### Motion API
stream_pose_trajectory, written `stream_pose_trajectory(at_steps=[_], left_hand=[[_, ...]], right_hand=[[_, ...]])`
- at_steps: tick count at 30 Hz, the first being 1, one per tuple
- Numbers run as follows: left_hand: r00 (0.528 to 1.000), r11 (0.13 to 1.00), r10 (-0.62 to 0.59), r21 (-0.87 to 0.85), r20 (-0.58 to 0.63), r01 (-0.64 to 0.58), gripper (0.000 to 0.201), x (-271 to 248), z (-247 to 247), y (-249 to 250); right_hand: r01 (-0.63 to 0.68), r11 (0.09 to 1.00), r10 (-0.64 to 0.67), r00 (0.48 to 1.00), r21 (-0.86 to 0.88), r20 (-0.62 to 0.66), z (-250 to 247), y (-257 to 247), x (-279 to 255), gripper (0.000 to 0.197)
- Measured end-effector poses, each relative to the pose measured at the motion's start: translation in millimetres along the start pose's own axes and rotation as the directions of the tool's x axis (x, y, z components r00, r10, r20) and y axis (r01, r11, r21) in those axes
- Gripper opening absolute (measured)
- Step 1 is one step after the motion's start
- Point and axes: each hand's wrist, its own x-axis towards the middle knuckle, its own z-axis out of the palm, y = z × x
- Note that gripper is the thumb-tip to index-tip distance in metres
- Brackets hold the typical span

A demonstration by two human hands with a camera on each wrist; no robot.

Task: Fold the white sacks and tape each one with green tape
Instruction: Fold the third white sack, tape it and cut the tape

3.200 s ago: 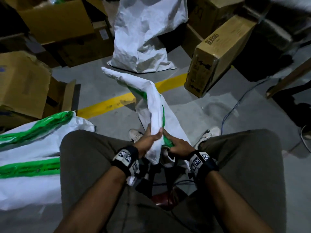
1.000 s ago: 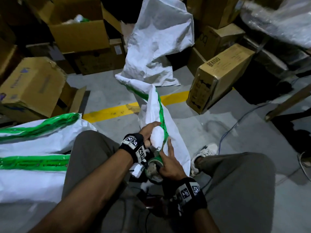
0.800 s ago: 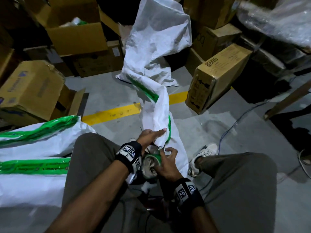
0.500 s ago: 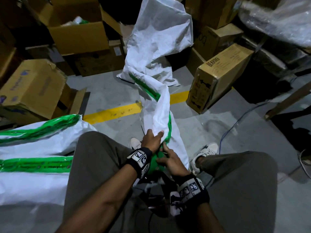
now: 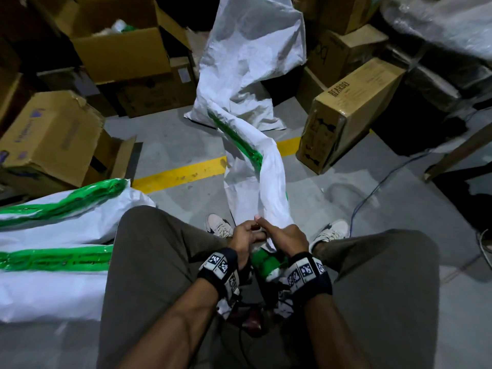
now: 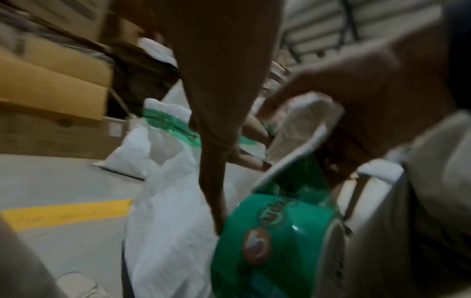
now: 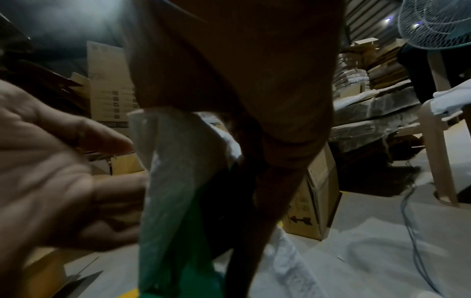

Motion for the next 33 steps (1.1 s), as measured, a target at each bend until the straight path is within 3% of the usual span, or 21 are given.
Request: stream_pose_trajectory(at_steps=[3,4,6,10,13,15,20,22,26,28,31,33], left_hand=[[1.0,1.0,-0.014,-0.027,0.007,0.014,0.019,0,-12,8],[0.999,0.999,0.027,0.022,-0.018,-0.027,0.024,6,-20,7],[0.996,0.964,0.083,0.254,-0.007,-0.079,0.068,11,-37,1],[0.985,0.712,0.083,0.682,0.153,-0.166,0.106,17,-40,-20],[0.939,0.377,0.282,0.876,0.199,-0.299,0.093,19,-26,-38],[0.899,0.294,0.36,0.885,0.249,-0.362,0.077,15,-18,-40],[0.806,0.444,0.582,0.788,0.108,-0.427,0.047,2,-9,-12],[0.795,0.48,0.603,0.767,0.064,-0.426,0.041,0,-6,-1],[0.815,0.592,0.573,0.733,-0.09,-0.335,0.026,2,-11,18],[0.841,0.694,0.516,0.655,-0.161,-0.3,0.029,10,-18,28],[0.878,0.749,0.447,0.609,-0.172,-0.262,0.044,18,-17,41],[0.878,0.783,0.436,0.564,-0.196,-0.263,0.041,25,-11,47]], right_hand=[[0.034,0.996,-0.039,0.998,-0.085,-0.056,-6,-3,14,0.072],[0.033,0.997,-0.038,0.997,-0.074,-0.061,-11,-4,17,0.069],[0.022,1.0,-0.021,0.997,0.011,-0.068,-22,-7,29,0.071],[-0.049,0.95,0.055,0.998,0.308,-0.012,-39,-21,46,0.085],[-0.056,0.931,0.033,0.997,0.361,0.07,-48,-31,53,0.058],[-0.03,0.953,0.007,0.997,0.301,0.075,-53,-32,57,0.045],[0.009,0.991,-0.008,1.0,0.136,-0.012,-61,-11,67,0.047],[0.028,0.997,-0.025,0.999,0.077,-0.043,-61,-6,67,0.043],[-0.012,0.996,0.009,1.0,0.086,0.029,-68,5,66,0.034],[0.005,0.999,-0.006,1.0,0.037,0.025,-66,17,68,0.039],[0.061,0.993,-0.061,0.998,-0.1,0.0,-54,29,61,0.049],[0.071,0.978,-0.074,0.997,-0.194,-0.008,-43,36,55,0.062]])
